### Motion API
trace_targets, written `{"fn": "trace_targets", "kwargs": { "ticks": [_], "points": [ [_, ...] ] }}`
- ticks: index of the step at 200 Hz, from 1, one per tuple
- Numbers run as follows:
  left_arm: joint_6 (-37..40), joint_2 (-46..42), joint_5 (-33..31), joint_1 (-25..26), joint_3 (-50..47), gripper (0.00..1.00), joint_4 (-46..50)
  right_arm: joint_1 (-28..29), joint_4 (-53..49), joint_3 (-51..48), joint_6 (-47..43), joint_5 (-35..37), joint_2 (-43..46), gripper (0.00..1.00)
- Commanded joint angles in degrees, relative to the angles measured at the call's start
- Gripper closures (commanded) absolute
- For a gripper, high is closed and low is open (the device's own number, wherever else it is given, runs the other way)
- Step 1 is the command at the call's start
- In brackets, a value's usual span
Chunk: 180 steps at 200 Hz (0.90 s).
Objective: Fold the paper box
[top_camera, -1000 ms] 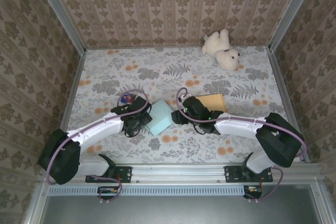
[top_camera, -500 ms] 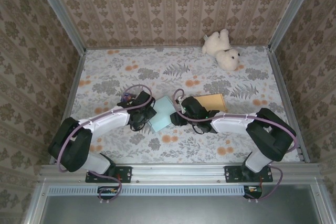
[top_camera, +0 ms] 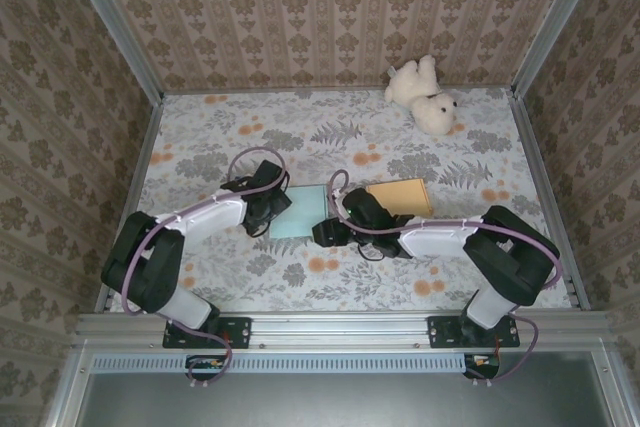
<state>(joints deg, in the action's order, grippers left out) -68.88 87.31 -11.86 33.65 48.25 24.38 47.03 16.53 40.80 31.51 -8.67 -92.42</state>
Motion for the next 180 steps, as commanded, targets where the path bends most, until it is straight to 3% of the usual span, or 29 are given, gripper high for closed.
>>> {"fn": "trace_targets", "kwargs": {
  "ticks": [1, 36, 88, 180],
  "points": [
    [2.1, 4.3, 1.5, -0.7, -1.5, 0.18, 3.7, 0.0, -5.8, 2.3, 0.5, 9.5, -0.3, 0.40],
    [2.2, 6.0, 2.4, -1.0, -1.6, 0.20, 2.9, -0.9, -10.3, 4.6, -0.8, 14.7, 0.3, 0.37],
    [2.2, 6.2, 2.8, -1.1, -1.5, 0.21, 2.7, -3.6, -9.7, 11.4, -3.2, 11.3, -5.9, 0.36],
    [1.7, 3.8, 4.7, -1.0, -1.2, 0.17, 3.1, -5.4, -4.9, 11.3, 1.6, 9.8, -11.3, 0.49]
  ]
}}
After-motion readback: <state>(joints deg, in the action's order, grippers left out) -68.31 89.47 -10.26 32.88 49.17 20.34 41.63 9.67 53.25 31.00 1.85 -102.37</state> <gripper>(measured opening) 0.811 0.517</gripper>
